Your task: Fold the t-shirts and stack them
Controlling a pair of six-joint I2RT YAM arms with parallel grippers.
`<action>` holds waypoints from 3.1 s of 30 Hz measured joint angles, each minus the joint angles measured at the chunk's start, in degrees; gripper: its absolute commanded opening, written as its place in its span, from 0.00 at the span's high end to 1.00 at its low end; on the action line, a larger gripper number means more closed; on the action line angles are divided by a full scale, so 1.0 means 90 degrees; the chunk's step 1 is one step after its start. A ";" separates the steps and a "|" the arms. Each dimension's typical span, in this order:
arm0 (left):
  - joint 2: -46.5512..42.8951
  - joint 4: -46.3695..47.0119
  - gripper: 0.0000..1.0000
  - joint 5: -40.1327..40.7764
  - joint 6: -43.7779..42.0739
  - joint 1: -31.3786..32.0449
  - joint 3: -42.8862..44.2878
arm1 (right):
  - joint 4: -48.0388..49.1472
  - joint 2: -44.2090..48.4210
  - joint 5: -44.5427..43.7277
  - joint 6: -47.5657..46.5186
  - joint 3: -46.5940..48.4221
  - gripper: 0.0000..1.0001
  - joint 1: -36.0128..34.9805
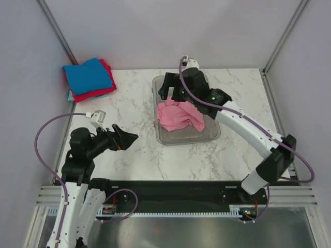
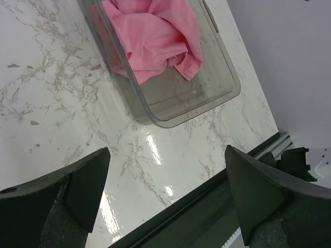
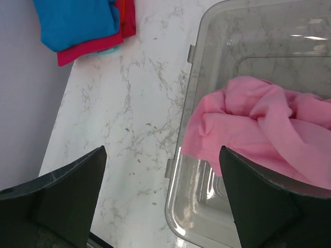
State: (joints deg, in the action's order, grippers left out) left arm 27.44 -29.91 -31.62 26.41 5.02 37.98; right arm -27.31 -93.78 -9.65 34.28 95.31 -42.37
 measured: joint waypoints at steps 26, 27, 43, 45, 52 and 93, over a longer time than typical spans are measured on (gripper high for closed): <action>0.0049 -0.0002 0.00 0.0015 0.0000 0.0000 0.0000 | -0.0872 -0.2312 -0.0916 -0.0571 -0.0347 0.02 0.0561; 0.0053 -0.0002 0.00 0.0015 0.0000 0.0000 0.0000 | -0.0920 -0.2482 -0.0935 -0.0573 -0.0255 0.04 0.0561; 0.0175 -0.0010 0.00 0.0384 -0.0007 0.0000 0.0000 | -0.1804 -0.2727 -0.0930 -0.0969 0.0549 1.00 0.0605; 0.0364 -0.0029 0.00 0.0498 -0.0019 0.0000 0.0036 | -0.2096 -0.2271 -0.1025 -0.1064 0.0986 1.00 0.0631; 0.2042 0.0265 0.00 0.0903 -0.0070 0.0058 0.0556 | -0.2579 0.0967 -0.2067 -0.1307 0.2098 1.00 0.0848; 0.4153 -0.1763 0.10 0.5204 -0.1574 0.0537 0.2045 | -0.2858 0.4981 -0.1987 -0.0447 -0.3084 1.00 0.0930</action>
State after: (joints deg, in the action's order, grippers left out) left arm 64.82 -45.78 15.22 12.25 9.85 56.38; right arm -53.04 -48.95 -27.53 30.26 67.55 -34.00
